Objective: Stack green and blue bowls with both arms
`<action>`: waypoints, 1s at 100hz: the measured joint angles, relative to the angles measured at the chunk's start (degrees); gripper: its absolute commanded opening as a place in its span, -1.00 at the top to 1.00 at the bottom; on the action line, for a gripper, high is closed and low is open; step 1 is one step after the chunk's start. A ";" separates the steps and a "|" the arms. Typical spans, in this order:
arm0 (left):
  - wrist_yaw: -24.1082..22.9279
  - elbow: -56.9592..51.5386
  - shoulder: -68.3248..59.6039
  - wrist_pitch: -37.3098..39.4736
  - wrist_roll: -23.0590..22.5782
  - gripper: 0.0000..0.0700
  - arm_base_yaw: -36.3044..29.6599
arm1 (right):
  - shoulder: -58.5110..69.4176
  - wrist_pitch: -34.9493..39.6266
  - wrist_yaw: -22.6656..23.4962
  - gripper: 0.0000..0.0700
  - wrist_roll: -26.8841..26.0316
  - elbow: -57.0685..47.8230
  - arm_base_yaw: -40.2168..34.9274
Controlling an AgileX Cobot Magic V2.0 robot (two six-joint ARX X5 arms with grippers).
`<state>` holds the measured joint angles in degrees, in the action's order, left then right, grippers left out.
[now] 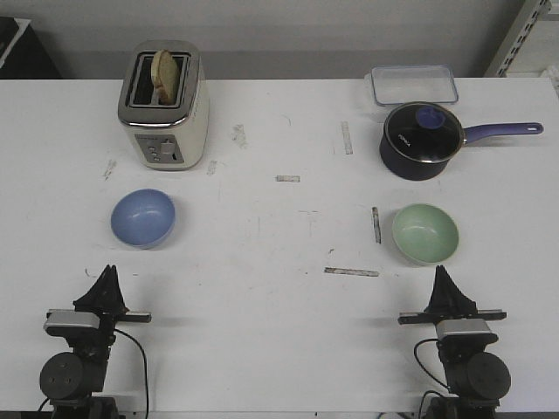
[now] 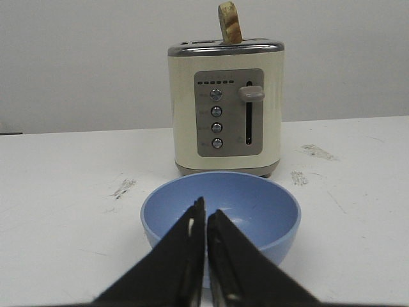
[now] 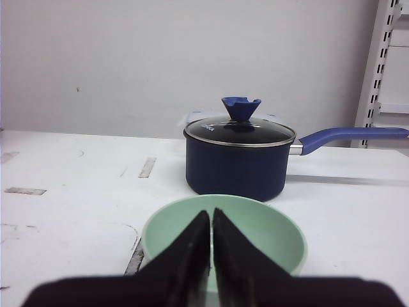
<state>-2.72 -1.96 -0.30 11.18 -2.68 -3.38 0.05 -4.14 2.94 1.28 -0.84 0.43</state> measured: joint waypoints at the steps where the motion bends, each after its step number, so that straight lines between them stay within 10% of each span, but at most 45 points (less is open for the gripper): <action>1: 0.00 0.00 0.00 0.00 0.00 1.00 0.00 | 0.00 0.00 0.00 1.00 -0.02 0.00 0.00; 100: 0.00 0.00 0.00 0.00 0.00 1.00 0.00 | 0.00 -5.49 0.04 1.00 -0.04 -0.09 -0.02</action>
<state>-2.72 -1.96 -0.30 11.18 -2.68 -3.38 0.05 -9.63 2.98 1.23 -0.93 0.40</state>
